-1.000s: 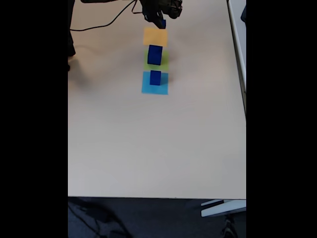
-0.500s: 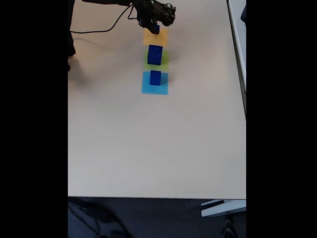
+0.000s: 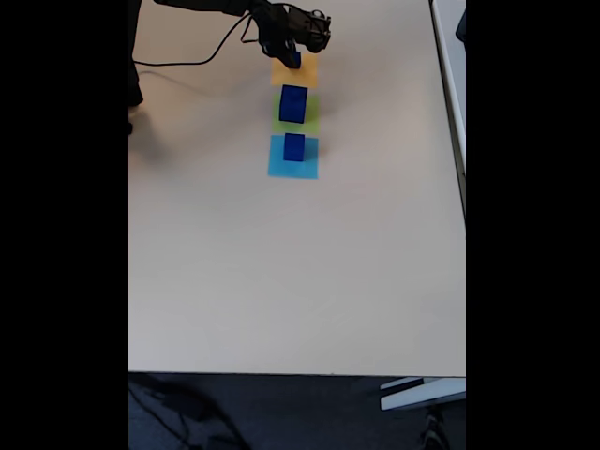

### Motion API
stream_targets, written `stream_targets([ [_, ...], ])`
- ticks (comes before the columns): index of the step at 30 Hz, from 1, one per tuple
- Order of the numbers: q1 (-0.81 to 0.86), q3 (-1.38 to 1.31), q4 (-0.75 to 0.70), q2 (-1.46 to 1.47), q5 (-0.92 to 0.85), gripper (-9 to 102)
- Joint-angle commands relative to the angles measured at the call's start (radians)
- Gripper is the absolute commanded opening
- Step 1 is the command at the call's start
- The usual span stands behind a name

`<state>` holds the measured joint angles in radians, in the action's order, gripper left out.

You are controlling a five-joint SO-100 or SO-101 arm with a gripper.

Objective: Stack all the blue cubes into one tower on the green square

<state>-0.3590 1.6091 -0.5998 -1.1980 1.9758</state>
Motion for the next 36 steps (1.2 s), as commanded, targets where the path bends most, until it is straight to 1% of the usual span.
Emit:
stream_targets([
  [1,0.017,-0.071,-0.008,-0.064,-0.023,12],
  [5,0.008,-0.114,-0.018,-0.054,-0.017,12],
  [11,0.008,-0.19,-0.031,-0.066,-0.021,17],
  [19,0.041,-0.247,0.018,-0.11,-0.058,19],
  [21,0.066,-0.282,0.0,-0.115,-0.092,19],
  [23,0.097,-0.331,-0.057,-0.115,-0.127,19],
  [29,0.179,-0.35,-0.161,-0.163,-0.236,17],
  [36,0.241,-0.202,-0.179,-0.256,-0.305,16],
])
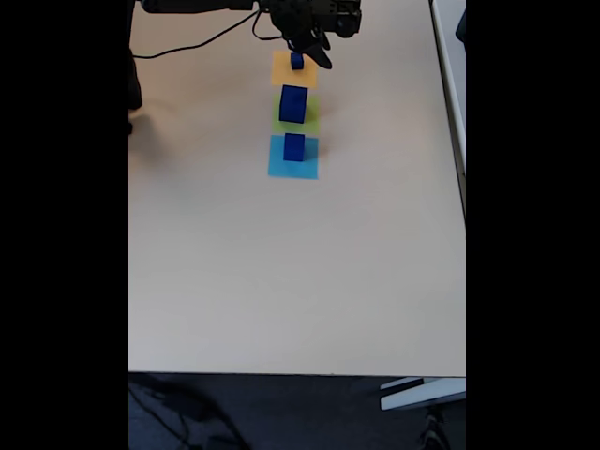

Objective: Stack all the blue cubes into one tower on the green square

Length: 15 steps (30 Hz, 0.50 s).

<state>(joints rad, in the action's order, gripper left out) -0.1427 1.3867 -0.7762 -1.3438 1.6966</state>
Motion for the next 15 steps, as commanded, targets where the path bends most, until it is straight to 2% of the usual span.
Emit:
stream_targets([
  [1,0.032,0.041,-0.002,-0.123,-0.038,16],
  [15,0.058,0.267,0.058,-0.209,-0.072,14],
])
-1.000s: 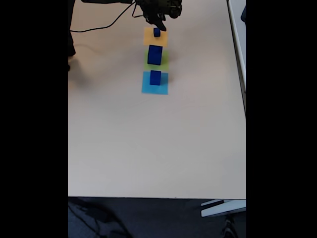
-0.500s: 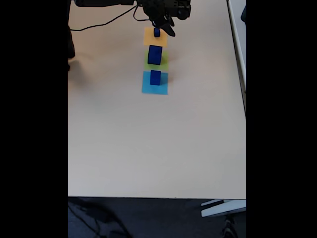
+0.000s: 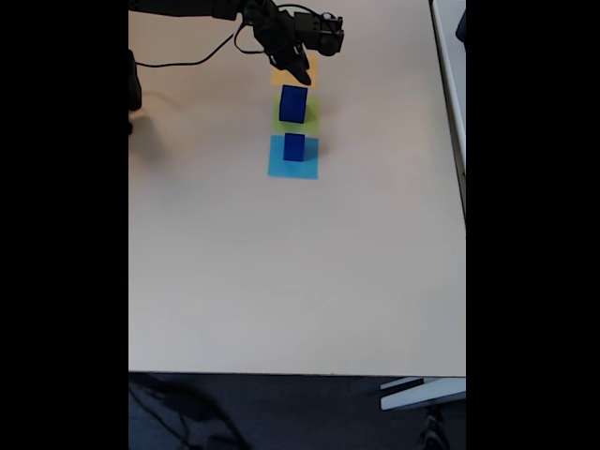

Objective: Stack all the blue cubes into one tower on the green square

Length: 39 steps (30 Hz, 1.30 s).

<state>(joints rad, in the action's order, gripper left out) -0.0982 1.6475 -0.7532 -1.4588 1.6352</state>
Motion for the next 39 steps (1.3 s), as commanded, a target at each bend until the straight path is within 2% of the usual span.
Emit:
stream_targets([
  [1,0.015,0.017,0.041,-0.095,-0.011,14],
  [39,0.071,0.175,0.081,-0.16,-0.084,12],
])
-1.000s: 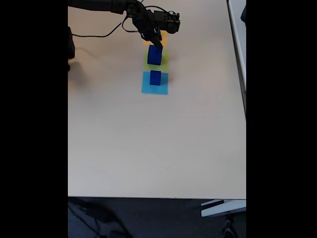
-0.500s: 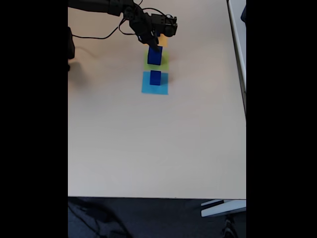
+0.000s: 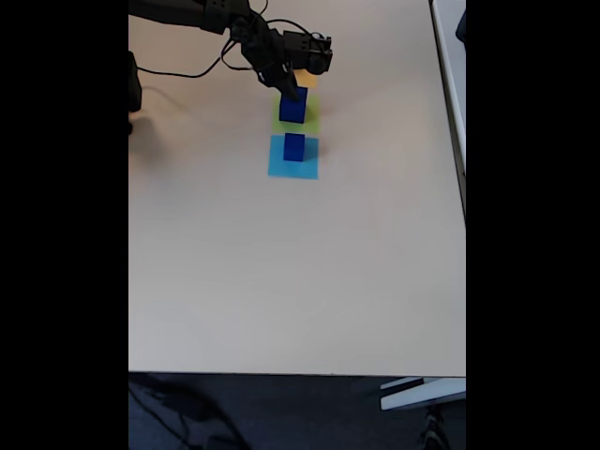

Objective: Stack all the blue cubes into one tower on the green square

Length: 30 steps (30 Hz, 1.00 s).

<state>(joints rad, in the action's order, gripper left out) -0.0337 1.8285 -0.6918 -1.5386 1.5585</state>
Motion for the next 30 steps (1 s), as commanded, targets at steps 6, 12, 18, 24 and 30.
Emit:
stream_targets([
  [6,0.005,0.006,0.018,-0.077,0.003,12],
  [12,0.009,-0.002,0.017,-0.071,-0.012,13],
  [18,0.015,-0.008,0.015,-0.071,-0.028,12],
  [24,0.015,-0.009,0.017,-0.064,-0.025,12],
  [30,0.015,-0.017,0.018,-0.06,-0.029,11],
])
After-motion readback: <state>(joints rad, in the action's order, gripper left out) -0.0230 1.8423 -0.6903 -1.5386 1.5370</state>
